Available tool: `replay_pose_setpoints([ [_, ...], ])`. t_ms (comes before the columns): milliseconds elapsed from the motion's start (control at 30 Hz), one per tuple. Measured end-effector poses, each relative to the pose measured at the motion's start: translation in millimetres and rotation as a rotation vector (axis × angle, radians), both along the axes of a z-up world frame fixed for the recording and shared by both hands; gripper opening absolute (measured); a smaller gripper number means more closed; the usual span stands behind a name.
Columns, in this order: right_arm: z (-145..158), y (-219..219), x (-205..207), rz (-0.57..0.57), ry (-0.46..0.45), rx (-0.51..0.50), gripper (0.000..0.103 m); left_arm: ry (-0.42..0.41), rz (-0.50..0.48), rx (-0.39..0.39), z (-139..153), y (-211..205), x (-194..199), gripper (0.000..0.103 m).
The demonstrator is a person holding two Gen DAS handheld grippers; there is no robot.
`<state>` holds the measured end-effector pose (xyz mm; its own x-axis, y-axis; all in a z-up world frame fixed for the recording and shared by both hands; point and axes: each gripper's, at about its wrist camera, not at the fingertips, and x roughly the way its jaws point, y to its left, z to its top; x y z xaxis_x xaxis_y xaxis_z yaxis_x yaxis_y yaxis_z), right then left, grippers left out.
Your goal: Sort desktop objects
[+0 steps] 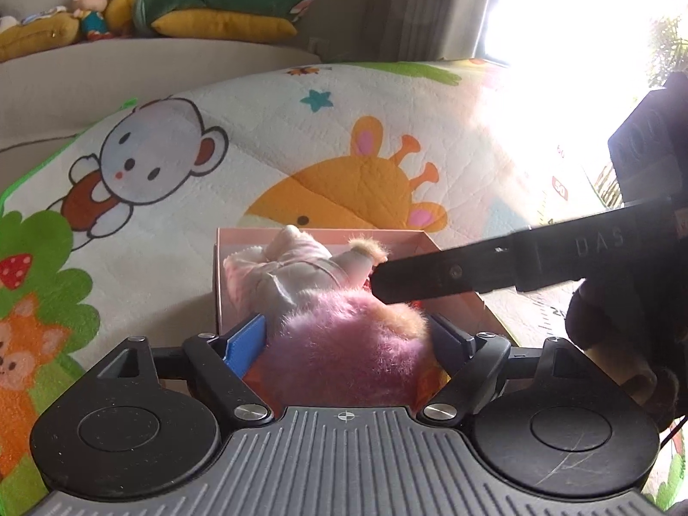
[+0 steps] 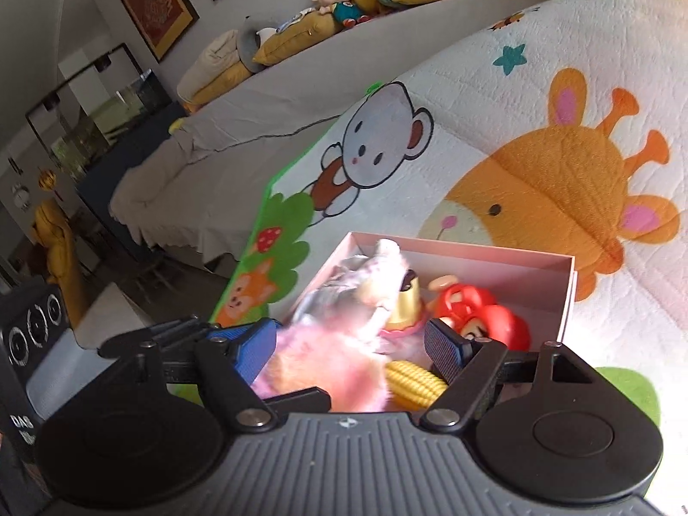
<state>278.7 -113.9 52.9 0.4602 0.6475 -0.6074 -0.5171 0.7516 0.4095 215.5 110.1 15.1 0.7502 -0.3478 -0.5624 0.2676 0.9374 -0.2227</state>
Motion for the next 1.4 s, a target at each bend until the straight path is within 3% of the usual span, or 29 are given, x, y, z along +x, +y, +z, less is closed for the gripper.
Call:
replay_pose_setpoints([
  [400, -9.1, -10.1, 7.1, -0.03, 0.028, 0.009, 0.077, -0.033, 0.005, -0.001, 1.9, -2.8, -4.9, 0.072],
  [800, -19.3, -32.1, 9.9, -0.096, 0.046, 0.002, 0.077, -0.109, 0.043, 0.057, 13.7, -6.2, -24.1, 0.059],
  [967, -15.7, -43.1, 4.9, -0.116, 0.016, 0.015, 0.077, -0.136, 0.063, 0.068, 18.3, -3.3, -38.4, 0.059],
  [1400, -21.4, -55.3, 2.5, -0.109, 0.012, 0.057, 0.076, -0.078, 0.044, 0.107, 10.8, -14.0, -23.9, 0.067],
])
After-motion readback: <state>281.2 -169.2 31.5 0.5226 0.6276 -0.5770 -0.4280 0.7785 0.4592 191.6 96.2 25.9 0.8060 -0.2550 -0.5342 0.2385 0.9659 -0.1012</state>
